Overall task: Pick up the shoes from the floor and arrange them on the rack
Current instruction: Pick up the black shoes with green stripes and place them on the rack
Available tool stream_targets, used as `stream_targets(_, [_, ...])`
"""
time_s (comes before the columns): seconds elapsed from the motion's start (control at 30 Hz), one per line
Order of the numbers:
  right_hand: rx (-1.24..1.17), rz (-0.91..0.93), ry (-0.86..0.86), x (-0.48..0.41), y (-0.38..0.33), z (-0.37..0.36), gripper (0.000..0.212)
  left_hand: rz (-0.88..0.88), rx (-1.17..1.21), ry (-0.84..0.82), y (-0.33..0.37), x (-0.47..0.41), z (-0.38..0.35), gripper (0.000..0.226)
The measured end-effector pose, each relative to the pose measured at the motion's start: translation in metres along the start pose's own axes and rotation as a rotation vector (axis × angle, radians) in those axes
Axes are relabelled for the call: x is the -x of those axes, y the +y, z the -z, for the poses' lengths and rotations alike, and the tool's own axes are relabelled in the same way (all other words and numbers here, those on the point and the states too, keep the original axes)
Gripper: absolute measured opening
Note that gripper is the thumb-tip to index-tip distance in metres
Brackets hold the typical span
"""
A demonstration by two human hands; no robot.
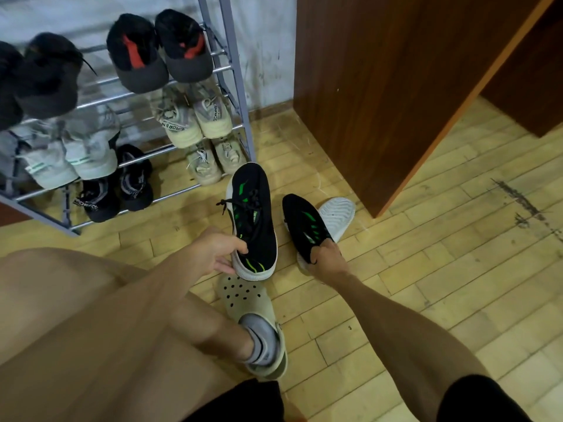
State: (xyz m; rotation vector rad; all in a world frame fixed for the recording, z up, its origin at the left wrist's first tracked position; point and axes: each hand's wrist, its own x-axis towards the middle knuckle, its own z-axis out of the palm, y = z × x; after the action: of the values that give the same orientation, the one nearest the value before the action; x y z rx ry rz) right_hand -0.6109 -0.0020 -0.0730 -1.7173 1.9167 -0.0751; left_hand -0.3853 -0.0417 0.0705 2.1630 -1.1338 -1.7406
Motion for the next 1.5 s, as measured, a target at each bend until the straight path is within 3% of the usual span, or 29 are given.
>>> stream_targets(0.1, [-0.158,-0.139,0.095,-0.011,0.009,0.013,0.021,0.0,-0.007,-0.026,0.004,-0.003,-0.006,0.029])
stream_targets(0.17, [-0.153,-0.269,0.101,-0.015,0.012,0.025,0.045,0.001,-0.022,-0.028,0.005,-0.007,-0.008,0.033])
stream_targets(0.23, [-0.193,-0.403,-0.03,-0.02,0.017,0.031,0.069,0.004,-0.031,-0.026,0.008,-0.012,-0.009,0.039])
stream_targets(0.3, [-0.289,-0.481,-0.223,-0.024,0.021,0.032,0.078,0.001,-0.032,-0.027,0.012,-0.016,-0.009,0.042])
stream_targets(0.43, [-0.344,-0.51,-0.309,-0.03,0.021,0.047,0.059,-0.017,-0.005,-0.039,0.022,-0.018,-0.012,0.039])
stream_targets(0.67, [-0.409,-0.554,-0.504,-0.031,0.003,0.07,0.049,-0.057,0.003,-0.013,0.04,-0.015,-0.018,0.04])
stream_targets(0.8, [-0.485,-0.521,-0.433,-0.021,-0.028,0.101,0.026,-0.096,0.025,0.041,0.045,0.003,-0.021,0.025])
stream_targets(0.93, [-0.553,-0.474,-0.371,-0.012,-0.049,0.143,0.017,-0.15,0.118,0.088,0.058,0.028,-0.015,0.031])
stream_targets(1.07, [-0.71,-0.356,-0.199,0.001,-0.08,0.199,0.006,-0.266,0.159,0.152,0.077,0.05,0.014,0.039])
stream_targets(1.2, [-0.925,-0.259,0.002,0.006,-0.118,0.249,0.014,-0.371,0.154,0.243,0.106,0.083,0.052,0.018])
stream_targets(1.33, [-1.036,-0.137,0.155,0.005,-0.158,0.294,0.01,-0.525,0.189,0.392,0.142,0.125,0.091,0.021])
stream_targets(1.5, [-1.117,0.093,0.21,0.008,-0.213,0.345,0.034,-0.654,0.29,0.489,0.184,0.157,0.151,0.019])
